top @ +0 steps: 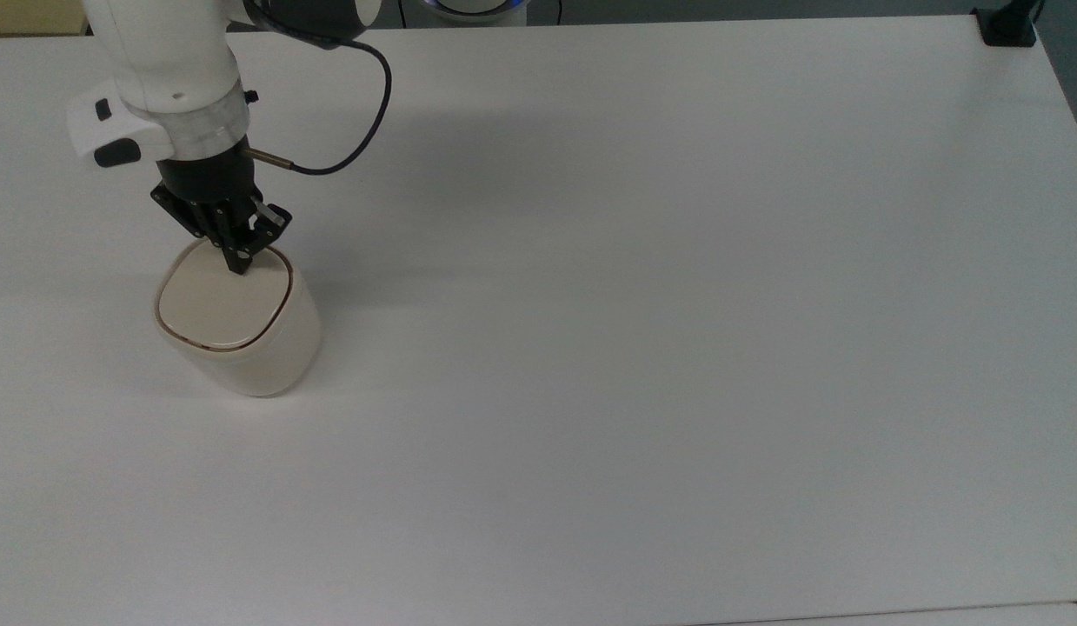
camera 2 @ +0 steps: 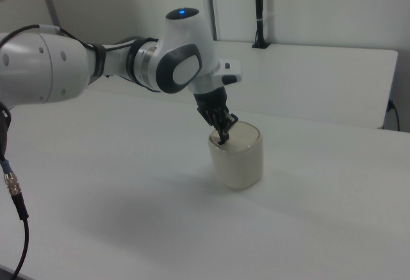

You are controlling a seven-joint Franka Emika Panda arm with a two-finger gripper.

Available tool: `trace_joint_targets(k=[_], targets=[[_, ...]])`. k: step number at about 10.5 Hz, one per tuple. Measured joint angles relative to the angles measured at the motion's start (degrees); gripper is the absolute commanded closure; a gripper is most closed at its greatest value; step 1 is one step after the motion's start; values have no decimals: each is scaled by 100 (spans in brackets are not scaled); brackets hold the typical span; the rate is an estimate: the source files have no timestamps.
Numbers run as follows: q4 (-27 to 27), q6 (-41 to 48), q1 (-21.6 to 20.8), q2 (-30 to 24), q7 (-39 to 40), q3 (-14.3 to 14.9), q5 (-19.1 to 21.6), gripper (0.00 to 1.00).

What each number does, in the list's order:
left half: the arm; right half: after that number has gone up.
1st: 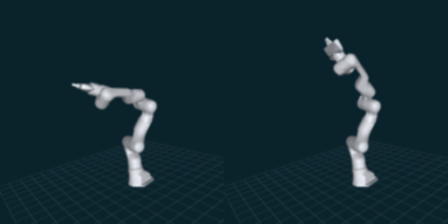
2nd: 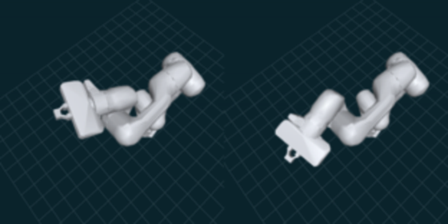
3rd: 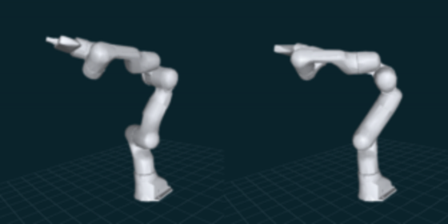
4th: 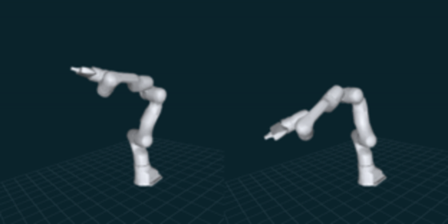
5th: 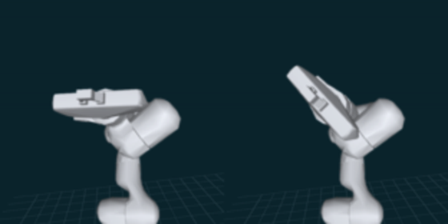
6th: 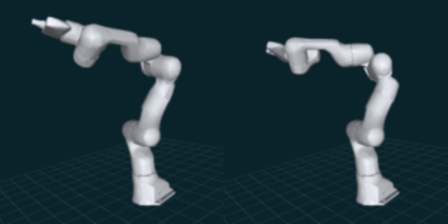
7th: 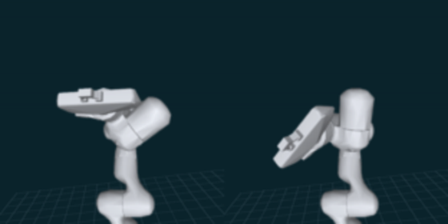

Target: Close the trash bin

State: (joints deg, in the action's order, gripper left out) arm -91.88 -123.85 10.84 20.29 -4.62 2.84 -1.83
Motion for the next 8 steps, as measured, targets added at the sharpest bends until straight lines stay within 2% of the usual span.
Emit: trace_joint_targets(k=[3,5,8], targets=[[23,1,-3,39,24,0,-8,100],[159,416,-31,22,79,-6,-7,100],[449,1174,-426,-267,84,-26,-7,100]])
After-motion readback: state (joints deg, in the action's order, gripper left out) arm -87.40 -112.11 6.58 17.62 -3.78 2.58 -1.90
